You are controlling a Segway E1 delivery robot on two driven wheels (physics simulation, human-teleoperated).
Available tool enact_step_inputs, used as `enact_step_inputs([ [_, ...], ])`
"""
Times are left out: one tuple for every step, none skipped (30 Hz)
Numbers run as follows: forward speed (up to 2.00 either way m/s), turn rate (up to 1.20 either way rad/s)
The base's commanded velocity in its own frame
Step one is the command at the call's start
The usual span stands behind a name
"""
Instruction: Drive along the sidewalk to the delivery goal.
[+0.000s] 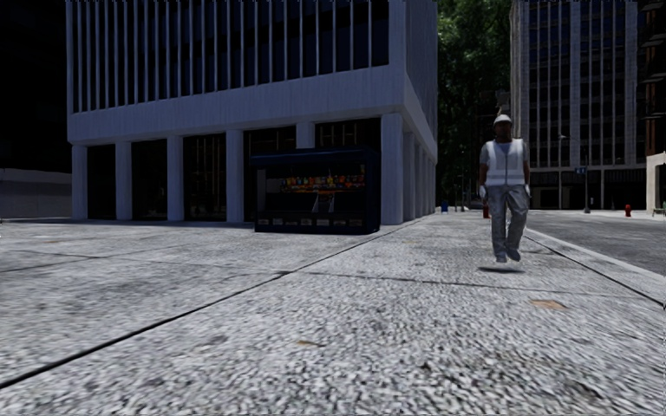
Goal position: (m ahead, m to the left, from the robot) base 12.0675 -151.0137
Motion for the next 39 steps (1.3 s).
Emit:
enact_step_inputs([
  [2.0, 0.0],
  [2.0, 0.0],
  [2.0, 0.0],
  [2.0, 0.0],
  [2.0, 0.0],
  [2.0, 0.0],
  [2.0, 0.0],
  [2.0, 0.0],
  [2.0, 0.0],
  [2.0, 0.0],
  [2.0, 0.0],
  [2.0, 0.0],
  [2.0, 0.0],
  [2.0, 0.0],
  [2.0, 0.0],
  [2.0, 0.0],
  [2.0, 0.0],
  [2.0, 0.0],
  [2.0, 0.0],
  [2.0, 0.0],
  [2.0, 0.0],
  [2.0, 0.0],
  [2.0, 0.0],
  [2.0, 0.0],
  [2.0, -0.2],
  [2.0, -0.48],
  [2.0, -0.48],
  [2.0, -0.65],
  [2.0, -0.79],
  [2.0, -0.85],
  [2.0, -0.86],
  [2.0, -0.86],
  [2.0, -0.86],
  [2.0, -0.86],
  [2.0, -0.86],
  [2.0, -0.86],
  [2.0, -0.86],
  [2.0, -0.86],
  [2.0, -0.86],
])
